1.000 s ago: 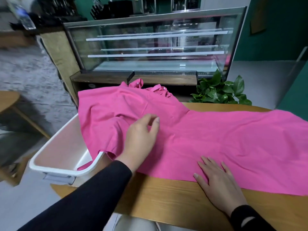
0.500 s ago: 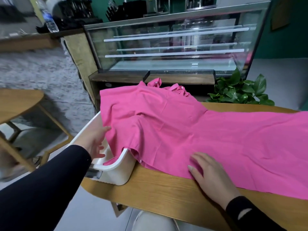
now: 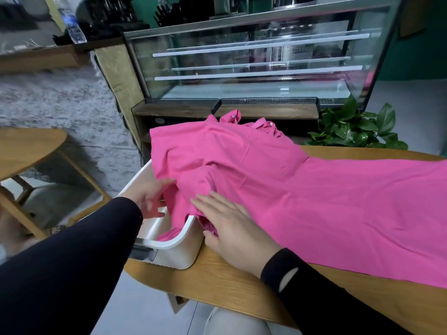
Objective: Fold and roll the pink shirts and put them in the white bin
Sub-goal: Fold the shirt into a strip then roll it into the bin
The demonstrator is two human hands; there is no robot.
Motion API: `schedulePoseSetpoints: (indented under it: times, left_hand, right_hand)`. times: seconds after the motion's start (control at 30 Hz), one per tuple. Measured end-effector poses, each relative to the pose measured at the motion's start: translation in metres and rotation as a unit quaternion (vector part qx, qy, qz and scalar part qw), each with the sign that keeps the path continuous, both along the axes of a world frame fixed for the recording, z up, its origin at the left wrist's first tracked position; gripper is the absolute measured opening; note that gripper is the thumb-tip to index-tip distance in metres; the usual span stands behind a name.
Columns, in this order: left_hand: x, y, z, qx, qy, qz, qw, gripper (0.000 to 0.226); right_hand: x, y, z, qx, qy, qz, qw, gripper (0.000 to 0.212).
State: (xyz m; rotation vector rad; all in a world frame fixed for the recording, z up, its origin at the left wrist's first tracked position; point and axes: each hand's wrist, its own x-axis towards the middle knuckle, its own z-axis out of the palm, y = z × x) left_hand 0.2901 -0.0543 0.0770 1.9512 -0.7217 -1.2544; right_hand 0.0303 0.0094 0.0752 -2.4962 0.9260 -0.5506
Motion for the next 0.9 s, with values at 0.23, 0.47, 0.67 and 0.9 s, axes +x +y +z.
schedulePoseSetpoints:
  times: [0.23,0.47,0.67,0.9]
  left_hand:
    - [-0.012,0.002,0.047,-0.199,-0.075,0.013,0.977,0.013]
    - [-0.026,0.0,0.117,-0.293,0.018,-0.063,0.954,0.017]
    - [-0.053,-0.003,0.133,-0.301,0.051,-0.123,0.944,0.014]
    - [-0.09,-0.001,0.123,-0.299,0.036,-0.126,0.945,0.029]
  right_hand:
    - [0.008,-0.002,0.003,0.049,-0.072,-0.042,0.995,0.054]
    - [0.017,-0.007,0.02,0.087,-0.168,-0.095,0.977,0.052]
    - [0.018,-0.012,0.041,0.199,-0.264,-0.063,0.942,0.073]
    - [0.016,-0.01,0.048,0.244,-0.306,-0.076,0.917,0.125]
